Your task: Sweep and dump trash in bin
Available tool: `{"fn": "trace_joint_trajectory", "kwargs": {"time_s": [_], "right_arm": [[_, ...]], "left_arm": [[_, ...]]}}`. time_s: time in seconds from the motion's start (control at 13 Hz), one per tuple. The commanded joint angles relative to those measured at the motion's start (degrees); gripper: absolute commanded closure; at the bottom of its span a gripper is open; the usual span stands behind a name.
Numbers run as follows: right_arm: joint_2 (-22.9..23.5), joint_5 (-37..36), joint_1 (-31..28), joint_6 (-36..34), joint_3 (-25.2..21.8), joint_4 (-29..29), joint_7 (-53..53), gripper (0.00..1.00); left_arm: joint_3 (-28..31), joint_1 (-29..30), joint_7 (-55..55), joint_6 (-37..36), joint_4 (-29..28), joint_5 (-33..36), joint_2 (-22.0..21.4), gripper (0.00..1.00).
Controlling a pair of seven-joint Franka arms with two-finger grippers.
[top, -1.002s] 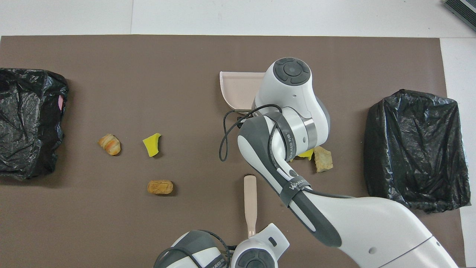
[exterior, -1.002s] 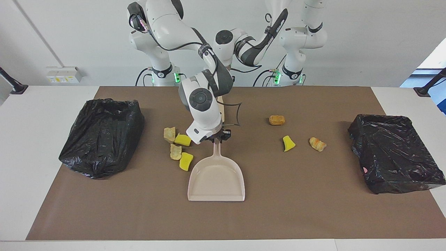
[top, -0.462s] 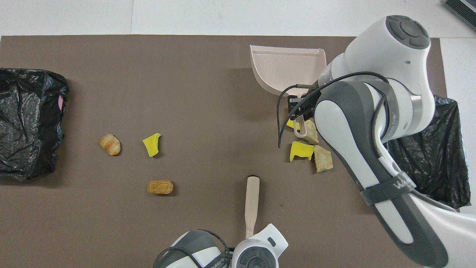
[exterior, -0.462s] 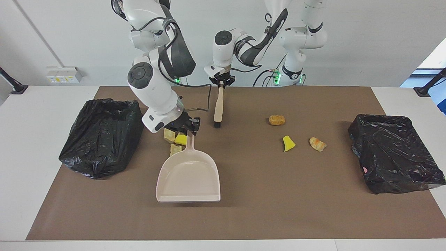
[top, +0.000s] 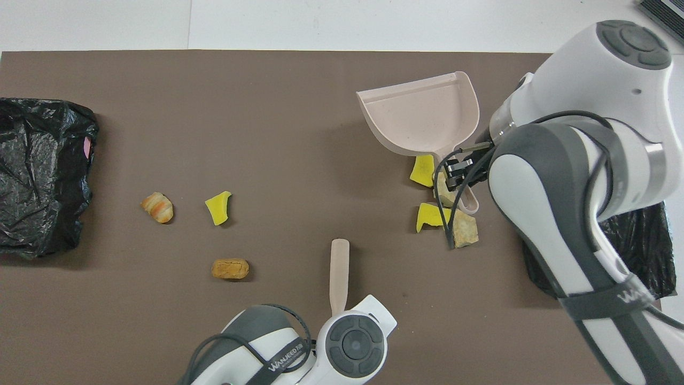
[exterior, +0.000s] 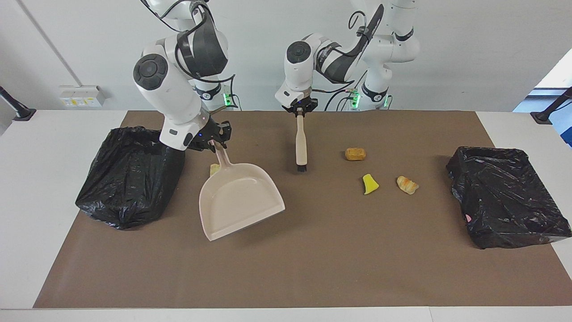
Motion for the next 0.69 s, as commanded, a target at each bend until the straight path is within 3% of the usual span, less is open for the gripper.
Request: {"fn": "trace_joint_trajectory", "kwargs": {"time_s": [0.0, 0.31, 0.46, 0.62], "right_arm": [[-4.22, -5.31, -1.15, 1.32, 0.64, -6.59, -14.77, 1.00], [-10.64, -9.91, 1.48, 13.51, 0.82, -19.33, -30.52, 1.00], [-10.12, -14.64, 5.43, 15.91, 0.82, -20.23, -36.63, 1.00], [-9.68, -14.49, 6.76, 16.27, 1.17, -21.20, -37.51, 1.00]], "left_arm": [[6.96, 0.22, 6.75, -4.78, -0.37, 2.02, -4.58, 1.00], [19.09, 0.48, 20.63, -7.43, -0.63, 6.49, -5.29, 1.00], [24.45, 1.10, 23.64, -6.73, -0.72, 10.17, -4.76, 1.00], [29.38, 1.62, 25.14, -6.73, -0.72, 14.13, -4.50, 1.00]]}}
